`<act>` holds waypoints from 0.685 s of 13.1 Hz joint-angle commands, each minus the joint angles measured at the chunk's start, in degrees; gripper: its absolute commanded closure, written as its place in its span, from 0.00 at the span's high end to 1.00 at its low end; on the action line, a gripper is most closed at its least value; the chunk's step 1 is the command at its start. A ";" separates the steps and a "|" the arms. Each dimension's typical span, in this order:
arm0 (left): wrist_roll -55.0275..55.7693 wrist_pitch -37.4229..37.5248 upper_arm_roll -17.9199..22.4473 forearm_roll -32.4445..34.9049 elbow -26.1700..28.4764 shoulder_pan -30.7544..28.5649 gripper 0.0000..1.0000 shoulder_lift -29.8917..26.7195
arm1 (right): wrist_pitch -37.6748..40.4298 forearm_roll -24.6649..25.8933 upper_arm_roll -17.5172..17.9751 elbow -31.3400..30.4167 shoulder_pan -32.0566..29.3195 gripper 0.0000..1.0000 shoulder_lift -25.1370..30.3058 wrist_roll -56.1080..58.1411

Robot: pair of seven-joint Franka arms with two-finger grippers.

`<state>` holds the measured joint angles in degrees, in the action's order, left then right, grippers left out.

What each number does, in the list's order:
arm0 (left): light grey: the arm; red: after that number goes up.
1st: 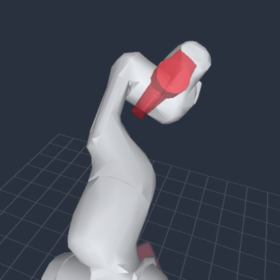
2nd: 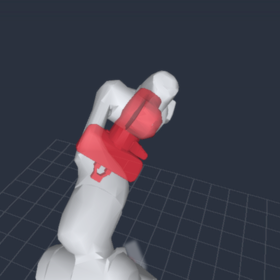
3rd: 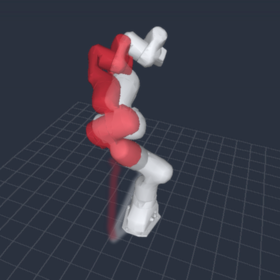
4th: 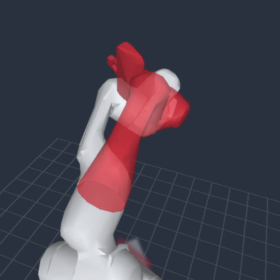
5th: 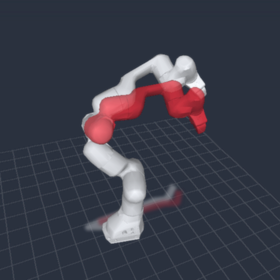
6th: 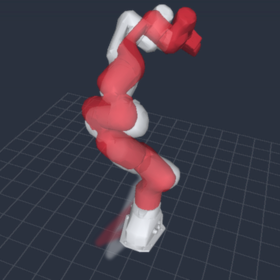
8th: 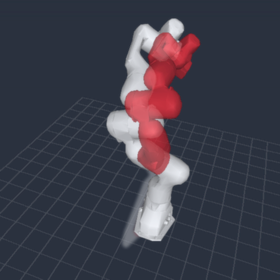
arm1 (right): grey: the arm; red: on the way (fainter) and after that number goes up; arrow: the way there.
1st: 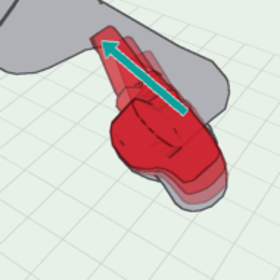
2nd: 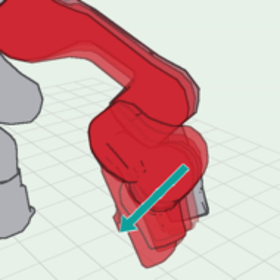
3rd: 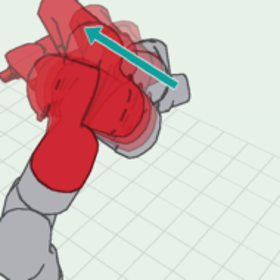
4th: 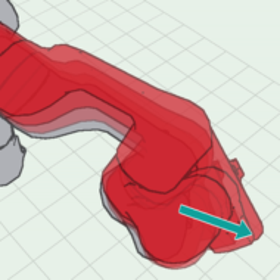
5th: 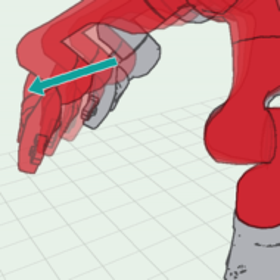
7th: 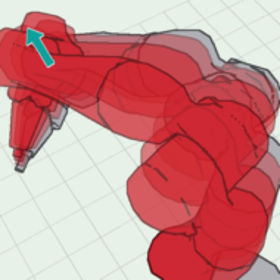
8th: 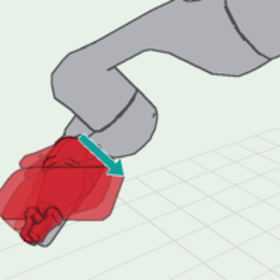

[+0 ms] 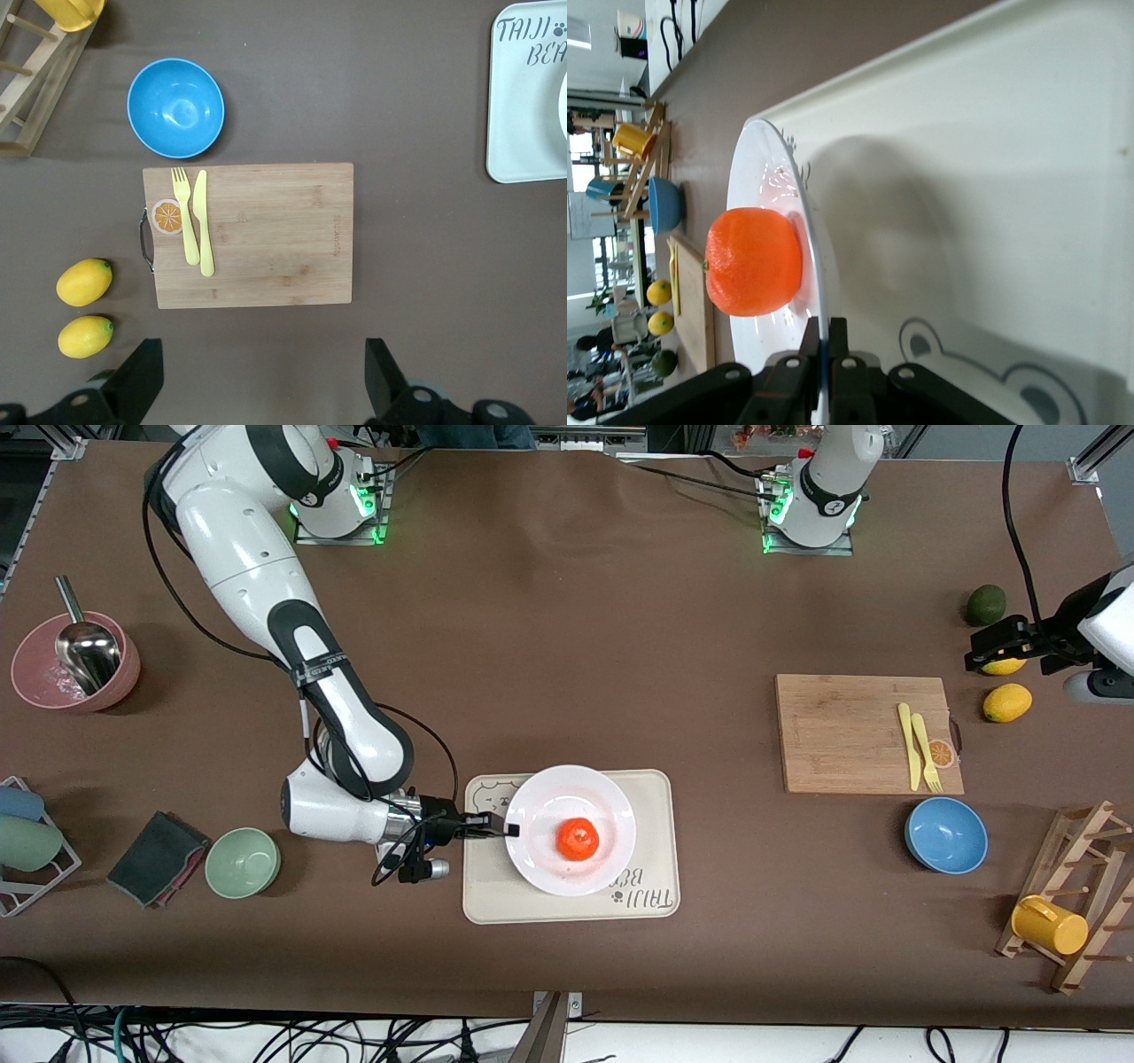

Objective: Place orange and plate with both arms
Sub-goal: 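Slide the plate with the orange onto the bear tray with the right gripper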

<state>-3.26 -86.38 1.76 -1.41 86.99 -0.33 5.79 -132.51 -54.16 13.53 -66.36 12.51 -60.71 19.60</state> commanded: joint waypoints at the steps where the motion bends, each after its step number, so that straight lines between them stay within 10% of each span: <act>1: -1.05 0.33 0.09 -0.17 -0.94 0.06 1.00 0.01 | -1.96 -0.07 0.53 4.48 1.02 0.00 -3.36 -1.41; 6: -1.13 0.24 0.09 -0.18 -0.94 0.15 1.00 0.10 | -1.79 0.45 0.44 3.95 1.37 0.00 -3.37 -1.23; 7: -1.31 0.24 0.09 -0.26 -1.03 -0.02 1.00 0.10 | -1.26 0.63 0.36 3.69 1.37 0.37 -3.10 -1.15; 8: -1.31 0.24 0.09 -0.26 -1.03 -0.11 1.00 0.10 | -1.17 0.81 0.36 2.99 1.46 0.99 -2.58 -1.15; 9: -1.31 0.24 0.09 -0.26 -1.03 -0.02 1.00 0.10 | -0.91 1.94 0.36 2.46 1.55 1.00 -1.70 -1.15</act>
<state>-3.28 -86.38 1.70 -1.41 86.96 -0.29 5.79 -134.26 -53.84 13.55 -64.64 13.83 -62.81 19.40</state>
